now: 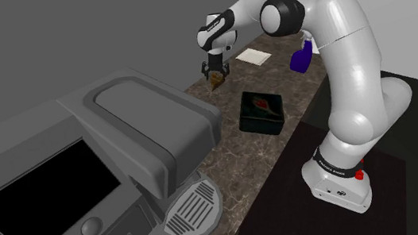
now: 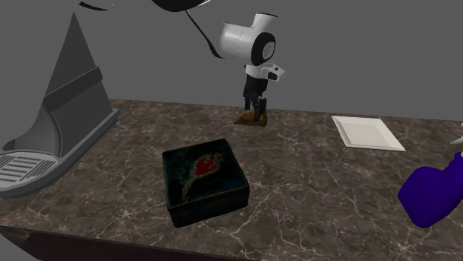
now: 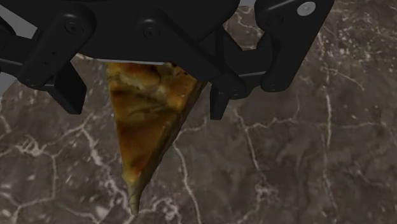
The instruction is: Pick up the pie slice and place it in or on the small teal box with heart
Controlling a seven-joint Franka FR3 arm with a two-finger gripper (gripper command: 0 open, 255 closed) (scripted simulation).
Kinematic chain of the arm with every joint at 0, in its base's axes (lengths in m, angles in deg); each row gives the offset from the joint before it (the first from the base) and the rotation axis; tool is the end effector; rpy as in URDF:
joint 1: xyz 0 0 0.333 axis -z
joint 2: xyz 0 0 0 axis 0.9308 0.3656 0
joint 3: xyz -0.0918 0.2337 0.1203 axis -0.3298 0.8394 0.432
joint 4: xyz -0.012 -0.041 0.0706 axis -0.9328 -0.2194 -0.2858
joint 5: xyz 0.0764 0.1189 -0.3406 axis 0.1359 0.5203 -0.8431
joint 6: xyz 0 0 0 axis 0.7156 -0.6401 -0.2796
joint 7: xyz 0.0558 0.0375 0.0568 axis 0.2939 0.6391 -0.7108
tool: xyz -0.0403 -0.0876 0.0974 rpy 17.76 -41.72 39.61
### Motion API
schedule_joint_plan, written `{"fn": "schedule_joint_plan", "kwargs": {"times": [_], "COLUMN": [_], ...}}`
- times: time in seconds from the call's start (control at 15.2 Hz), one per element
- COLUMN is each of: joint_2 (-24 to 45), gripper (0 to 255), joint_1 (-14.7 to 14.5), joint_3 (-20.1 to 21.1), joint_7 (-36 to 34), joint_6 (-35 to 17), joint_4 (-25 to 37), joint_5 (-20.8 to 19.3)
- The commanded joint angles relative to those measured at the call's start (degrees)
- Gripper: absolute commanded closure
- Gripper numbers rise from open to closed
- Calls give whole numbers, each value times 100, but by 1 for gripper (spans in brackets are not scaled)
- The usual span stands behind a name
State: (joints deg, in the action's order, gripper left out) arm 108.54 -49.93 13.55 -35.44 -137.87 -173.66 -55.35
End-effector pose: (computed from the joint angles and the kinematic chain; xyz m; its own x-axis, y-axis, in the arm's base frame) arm 0.6103 -0.2495 0.1681 0.3858 -0.9173 -0.0990 -0.9209 -0.3893 0.0183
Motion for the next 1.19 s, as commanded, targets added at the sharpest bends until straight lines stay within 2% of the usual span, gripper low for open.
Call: {"fn": "schedule_joint_plan", "kwargs": {"times": [0.0,0.13,0.2,0.79,1.12], "joint_2": [0,0,0,0,-239], "gripper": [0,0,255,255,255], "joint_1": [0,0,0,0,-11], "joint_3": [0,0,0,0,-20], "joint_7": [0,0,0,0,-24], "joint_6": [-4,-2,-2,-4,236], "joint_4": [-2,-1,-1,-2,-1], "joint_5": [0,0,0,0,-26]}}
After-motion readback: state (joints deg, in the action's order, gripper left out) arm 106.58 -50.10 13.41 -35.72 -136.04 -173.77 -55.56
